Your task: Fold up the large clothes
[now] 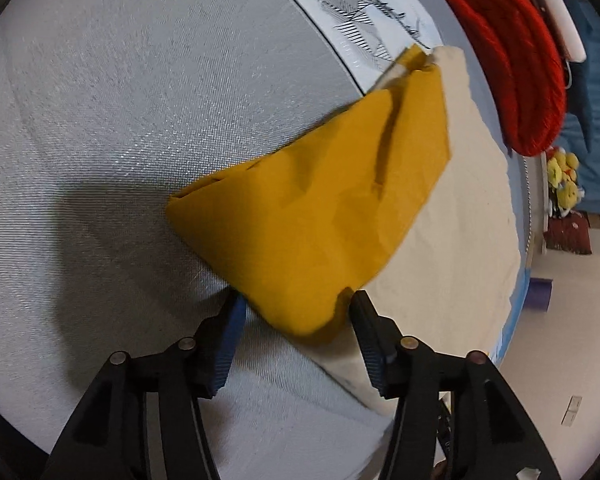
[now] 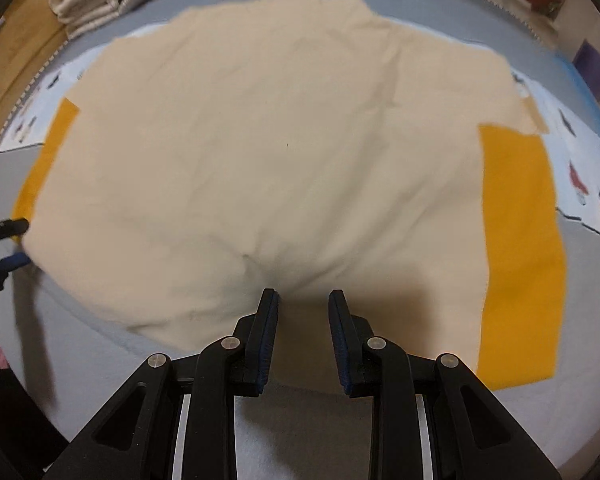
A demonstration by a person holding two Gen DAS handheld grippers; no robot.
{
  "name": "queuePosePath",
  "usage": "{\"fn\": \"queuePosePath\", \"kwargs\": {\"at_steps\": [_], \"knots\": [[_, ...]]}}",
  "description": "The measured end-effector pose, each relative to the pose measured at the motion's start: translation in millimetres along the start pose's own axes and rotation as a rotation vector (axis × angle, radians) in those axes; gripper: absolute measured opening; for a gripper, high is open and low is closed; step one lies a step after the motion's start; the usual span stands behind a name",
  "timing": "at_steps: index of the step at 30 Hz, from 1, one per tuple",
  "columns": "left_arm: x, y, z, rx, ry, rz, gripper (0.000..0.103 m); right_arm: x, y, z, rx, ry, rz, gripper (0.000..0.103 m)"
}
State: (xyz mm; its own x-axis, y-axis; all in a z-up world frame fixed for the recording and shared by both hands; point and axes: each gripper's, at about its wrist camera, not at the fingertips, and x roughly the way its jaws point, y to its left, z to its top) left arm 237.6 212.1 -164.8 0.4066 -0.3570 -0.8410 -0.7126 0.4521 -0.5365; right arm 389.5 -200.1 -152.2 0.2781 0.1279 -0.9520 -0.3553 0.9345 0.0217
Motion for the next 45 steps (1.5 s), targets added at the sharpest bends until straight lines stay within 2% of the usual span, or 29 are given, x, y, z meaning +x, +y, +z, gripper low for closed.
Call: {"fn": "queuePosePath", "kwargs": {"at_steps": [6, 9, 10, 11, 12, 14, 17, 21, 27, 29, 33, 36, 41, 45], "knots": [[3.9, 6.4, 5.1, -0.053, -0.063, -0.014, 0.054, 10.3, -3.2, 1.4, -0.004, 0.024, 0.009, 0.028], [2.8, 2.0, 2.1, -0.04, -0.102, 0.002, 0.053, 11.7, -5.1, -0.3, -0.014, 0.023, 0.008, 0.028], [2.7, 0.8, 1.2, -0.035, -0.112, 0.001, 0.046, 12.0, -6.2, -0.3, -0.015, 0.023, 0.008, 0.028], [2.6, -0.7, 0.2, -0.03, -0.117, -0.013, 0.035, 12.0, -6.9, -0.1, -0.014, 0.024, 0.008, 0.028], [2.4, -2.7, -0.6, -0.028, -0.12, -0.024, 0.031, 12.2, -6.7, -0.4, -0.011, 0.025, 0.008, 0.028], [-0.4, -5.9, -1.2, -0.008, -0.136, -0.024, 0.017, 12.1, -6.7, -0.7, -0.011, 0.025, 0.004, 0.028], [-8.5, -13.5, 0.2, 0.033, -0.162, -0.025, 0.008, 10.9, -5.9, -2.0, -0.01, 0.024, -0.005, 0.028], [-24.3, -33.4, -11.3, 0.086, -0.234, -0.021, 0.006, -6.3, -4.7, 1.1, 0.027, -0.026, 0.008, 0.028], [-59.0, -79.1, -49.0, 0.273, -0.434, 0.065, 0.003, -46.3, 7.7, 5.1, 0.022, -0.169, 0.017, 0.028], [-74.0, -86.3, -61.7, 0.298, -0.491, 0.068, 0.002, -53.5, 18.4, 8.3, 0.017, -0.201, 0.024, 0.028], [-97.7, -84.9, -69.3, 0.295, -0.53, 0.069, 0.002, -59.9, 42.0, 4.4, 0.032, -0.231, 0.039, 0.028], [-111.3, -84.4, -68.9, 0.292, -0.555, 0.087, 0.002, -47.4, 49.8, 9.4, 0.024, -0.188, 0.059, 0.028], [-125.3, -90.6, -74.7, 0.33, -0.604, 0.126, 0.002, -3.1, 79.6, 10.4, -0.032, -0.016, 0.16, 0.028], [-121.4, -101.3, -74.9, 0.378, -0.592, 0.137, 0.002, -7.9, 85.2, 14.5, -0.068, -0.029, 0.16, 0.028]]}}
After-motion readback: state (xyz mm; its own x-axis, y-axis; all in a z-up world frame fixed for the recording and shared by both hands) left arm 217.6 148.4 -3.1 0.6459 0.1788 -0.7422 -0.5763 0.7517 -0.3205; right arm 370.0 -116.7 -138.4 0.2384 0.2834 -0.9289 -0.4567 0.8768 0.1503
